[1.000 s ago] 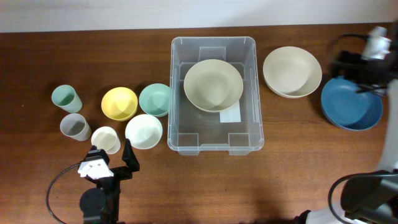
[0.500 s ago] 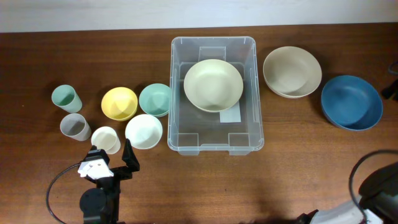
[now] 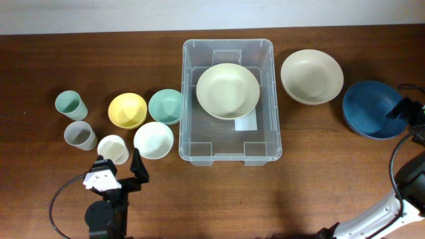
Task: Pack container
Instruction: 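Withdraw the right gripper and move it to the dark blue bowl, then grip the rim of the dark blue bowl with the right gripper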
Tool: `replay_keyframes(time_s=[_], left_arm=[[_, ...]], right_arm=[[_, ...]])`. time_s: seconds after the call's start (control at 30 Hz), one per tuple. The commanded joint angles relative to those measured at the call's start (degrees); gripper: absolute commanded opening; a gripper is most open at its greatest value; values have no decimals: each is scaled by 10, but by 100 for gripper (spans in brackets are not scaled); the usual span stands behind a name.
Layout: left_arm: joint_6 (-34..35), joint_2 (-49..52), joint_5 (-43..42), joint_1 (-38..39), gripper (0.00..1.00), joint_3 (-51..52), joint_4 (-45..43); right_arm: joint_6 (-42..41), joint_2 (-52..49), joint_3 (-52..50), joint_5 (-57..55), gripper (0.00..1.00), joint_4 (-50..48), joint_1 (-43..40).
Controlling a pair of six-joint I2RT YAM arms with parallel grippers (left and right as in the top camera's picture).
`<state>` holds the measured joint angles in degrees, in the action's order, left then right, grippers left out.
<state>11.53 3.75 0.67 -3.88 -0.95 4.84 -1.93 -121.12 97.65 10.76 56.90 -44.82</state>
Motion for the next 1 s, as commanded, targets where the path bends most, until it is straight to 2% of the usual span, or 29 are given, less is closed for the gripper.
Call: replay_keyframes(time_s=[0.0, 0.3, 0.33, 0.37, 0.5, 0.6, 0.67, 0.7, 0.77, 0.8, 0.9, 0.97], left_arm=[[-9, -4, 2, 1, 100, 4, -1], [-9, -4, 2, 1, 100, 4, -1], [-9, -4, 2, 1, 100, 4, -1], [-9, -4, 2, 1, 100, 4, -1], [-9, -4, 2, 1, 100, 4, -1], [-9, -4, 2, 1, 100, 4, -1], [-9, -4, 2, 1, 100, 4, -1], [-9, -4, 2, 1, 100, 4, -1], [-9, -4, 2, 1, 100, 4, -1], [-9, -4, 2, 1, 100, 4, -1], [-9, -4, 2, 1, 100, 4, -1], [-9, -4, 2, 1, 100, 4, -1]], right_arm=[[-2, -29, -3, -2, 99, -12, -2], [-3, -68, -3, 7, 100, -41, -2], [-3, -68, -3, 7, 97, -43, -2], [-2, -68, -3, 7, 89, -45, -2], [-2, -68, -3, 7, 69, -49, -2], [-3, -68, -3, 7, 66, -51, -2], [-3, -68, -3, 7, 61, -51, -2], [-3, -68, -3, 7, 55, -51, -2], [-3, -68, -4, 6, 34, -51, -2], [-3, -68, -4, 6, 28, -51, -2], [-3, -68, -4, 6, 22, -49, -2], [-3, -68, -4, 6, 13, -47, -2]])
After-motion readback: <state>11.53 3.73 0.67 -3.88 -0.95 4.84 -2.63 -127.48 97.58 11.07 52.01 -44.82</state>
